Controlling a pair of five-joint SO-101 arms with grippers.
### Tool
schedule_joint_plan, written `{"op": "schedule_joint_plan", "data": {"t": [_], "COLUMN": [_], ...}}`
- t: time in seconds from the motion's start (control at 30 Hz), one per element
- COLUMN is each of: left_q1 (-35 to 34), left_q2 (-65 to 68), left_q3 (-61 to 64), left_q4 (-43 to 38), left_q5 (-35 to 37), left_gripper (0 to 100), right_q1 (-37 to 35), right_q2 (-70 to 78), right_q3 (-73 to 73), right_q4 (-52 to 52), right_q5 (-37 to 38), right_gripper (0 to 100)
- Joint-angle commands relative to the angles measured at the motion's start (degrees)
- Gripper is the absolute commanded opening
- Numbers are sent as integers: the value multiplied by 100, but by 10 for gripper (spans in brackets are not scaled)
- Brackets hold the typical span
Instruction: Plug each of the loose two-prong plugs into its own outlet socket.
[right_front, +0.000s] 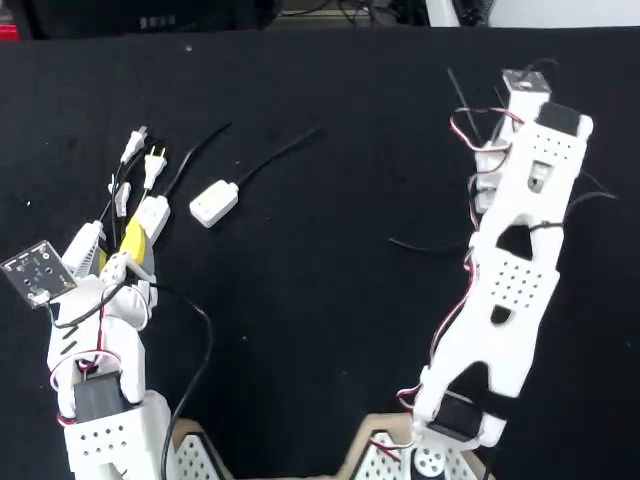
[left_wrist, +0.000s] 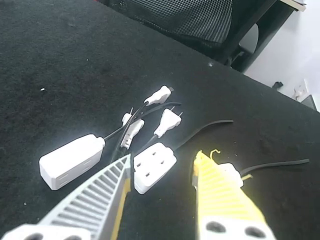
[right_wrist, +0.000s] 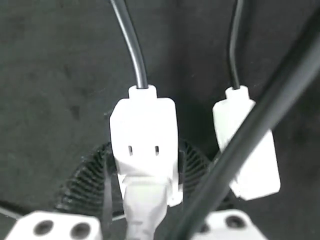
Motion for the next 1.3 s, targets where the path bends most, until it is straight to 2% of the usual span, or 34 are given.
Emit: {"op": "schedule_joint_plan", "data": {"t": [0.0, 0.07, 0.2, 0.27, 0.53, 0.77, 0.87, 1.0, 1.13, 1.27], "left_q1": [57, 57, 57, 57, 66, 66, 75, 75, 251, 338], "left_q2": [-44, -44, -44, -44, -44, -44, -44, -44, -44, -26], "left_q3": [-189, -189, -189, -189, -127, 57, 92, 75, 84, 101], "left_q4": [-132, -141, -141, -141, -149, -466, -492, -501, -475, -466], "left_q5": [35, 35, 35, 35, -176, -202, -202, -202, -202, -211], "left_gripper": [202, 202, 202, 202, 202, 202, 202, 202, 202, 204], "right_q1": [167, 123, 97, 35, -158, -176, -431, -1284, -2365, -3209], "right_q2": [576, 769, 787, 708, -233, -2000, -3266, -4927, -6264, -7688], "right_q3": [-1534, -1868, -2000, -2026, -2009, -1613, -207, 2492, 5007, 7284], "right_q4": [545, 659, 659, 651, 668, 677, 677, 527, -466, -1521], "right_q5": [-26, -26, -26, -26, -35, -79, -88, -782, -1380, -1398], "right_gripper": [14, 54, 237, 279, 206, 194, 194, 194, 175, 168]}}
